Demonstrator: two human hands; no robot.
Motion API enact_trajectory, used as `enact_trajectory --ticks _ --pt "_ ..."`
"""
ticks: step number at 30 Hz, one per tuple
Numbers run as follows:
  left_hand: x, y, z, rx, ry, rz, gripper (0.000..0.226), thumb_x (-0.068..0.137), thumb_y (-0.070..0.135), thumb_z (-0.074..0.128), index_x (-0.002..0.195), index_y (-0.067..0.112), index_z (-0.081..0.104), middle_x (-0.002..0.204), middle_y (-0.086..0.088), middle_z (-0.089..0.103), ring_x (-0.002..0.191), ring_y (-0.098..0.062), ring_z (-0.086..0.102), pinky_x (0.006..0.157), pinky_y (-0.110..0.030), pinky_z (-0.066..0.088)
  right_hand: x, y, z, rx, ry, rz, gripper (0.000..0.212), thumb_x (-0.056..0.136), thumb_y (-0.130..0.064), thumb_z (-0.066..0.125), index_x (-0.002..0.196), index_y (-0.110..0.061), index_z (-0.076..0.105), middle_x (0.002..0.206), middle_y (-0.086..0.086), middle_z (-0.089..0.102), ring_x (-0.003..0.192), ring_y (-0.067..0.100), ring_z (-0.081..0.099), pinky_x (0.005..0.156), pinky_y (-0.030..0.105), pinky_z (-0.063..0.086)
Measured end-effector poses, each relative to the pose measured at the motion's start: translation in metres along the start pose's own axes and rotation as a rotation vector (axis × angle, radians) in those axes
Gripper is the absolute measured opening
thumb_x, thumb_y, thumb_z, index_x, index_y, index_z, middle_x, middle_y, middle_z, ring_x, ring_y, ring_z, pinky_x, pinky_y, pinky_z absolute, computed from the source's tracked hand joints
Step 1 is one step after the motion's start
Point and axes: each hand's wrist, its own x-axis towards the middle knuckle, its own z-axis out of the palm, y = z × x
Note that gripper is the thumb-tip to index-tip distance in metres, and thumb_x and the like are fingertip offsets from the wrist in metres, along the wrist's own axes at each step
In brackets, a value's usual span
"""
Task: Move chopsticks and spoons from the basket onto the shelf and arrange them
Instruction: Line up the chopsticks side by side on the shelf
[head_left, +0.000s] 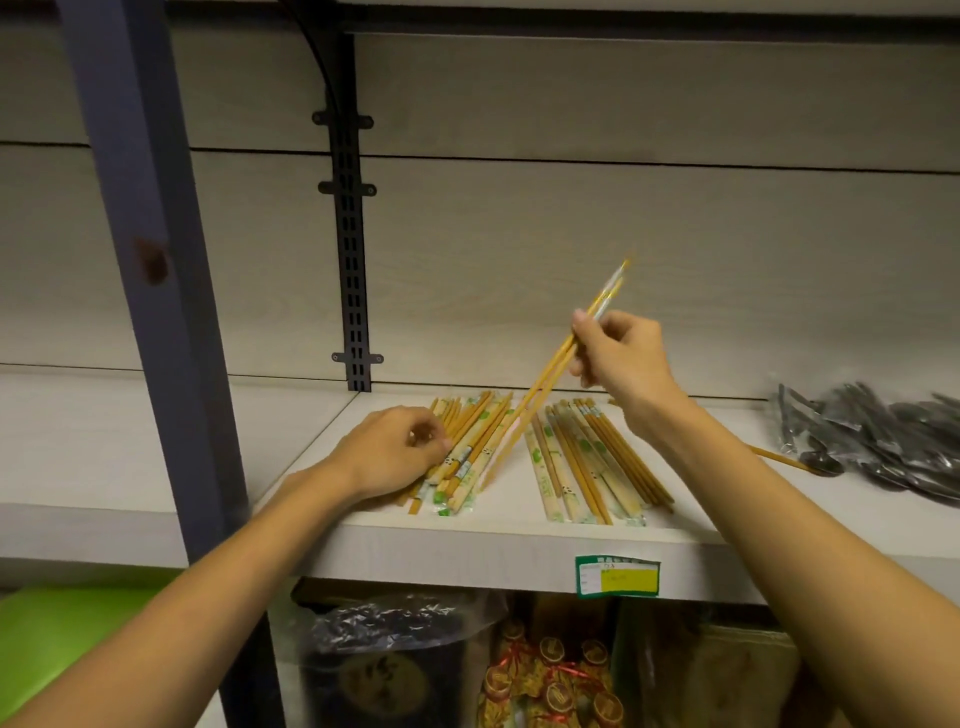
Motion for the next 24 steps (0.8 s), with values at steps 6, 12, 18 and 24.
enact_trajectory --ticks 6,12,18,24 --pt "0.002 -0.008 0.000 -0.055 0.078 0.014 0.014 0.092 0.040 0.056 0.100 0.033 0.065 0.109 0.009 0.064 0.097 -0.012 0.060 0.088 -0.042 0.052 0.015 0.030 0.017 -0.281 -0.281 0.493 0.031 0.099 -0.023 0.053 0.074 -0.004 0.058 0.050 0.008 0.053 0.044 0.018 0.042 0.042 0.026 0.037" --pt "0.001 0.001 -0.001 -0.018 0.108 0.106 0.018 0.086 0.045 0.063 0.097 0.032 0.068 0.100 0.013 0.063 0.088 -0.006 0.056 0.082 -0.036 0.051 0.013 0.050 0.026 -0.613 -0.288 0.326 0.048 0.094 -0.038 0.059 0.059 -0.005 0.054 0.052 0.010 0.056 0.040 0.019 0.046 0.050 0.028 0.045" --pt "0.006 0.011 0.002 -0.035 0.031 0.137 0.020 0.085 0.044 0.066 0.098 0.032 0.073 0.097 0.017 0.067 0.087 0.001 0.056 0.077 -0.027 0.048 0.007 0.057 0.028 -0.794 -0.163 0.092 0.051 0.094 -0.043 0.057 0.100 0.008 0.060 0.084 0.019 0.063 0.086 0.034 0.061 0.071 0.040 0.047" --pt "0.004 -0.006 -0.005 -0.202 0.066 0.021 0.009 0.084 0.033 0.071 0.089 0.027 0.073 0.091 0.010 0.068 0.085 -0.007 0.062 0.072 -0.022 0.048 -0.011 0.038 0.030 -0.579 -0.403 -0.244 0.018 0.093 -0.028 0.061 0.107 -0.020 0.068 0.083 -0.005 0.067 0.077 0.006 0.061 0.071 0.028 0.052"
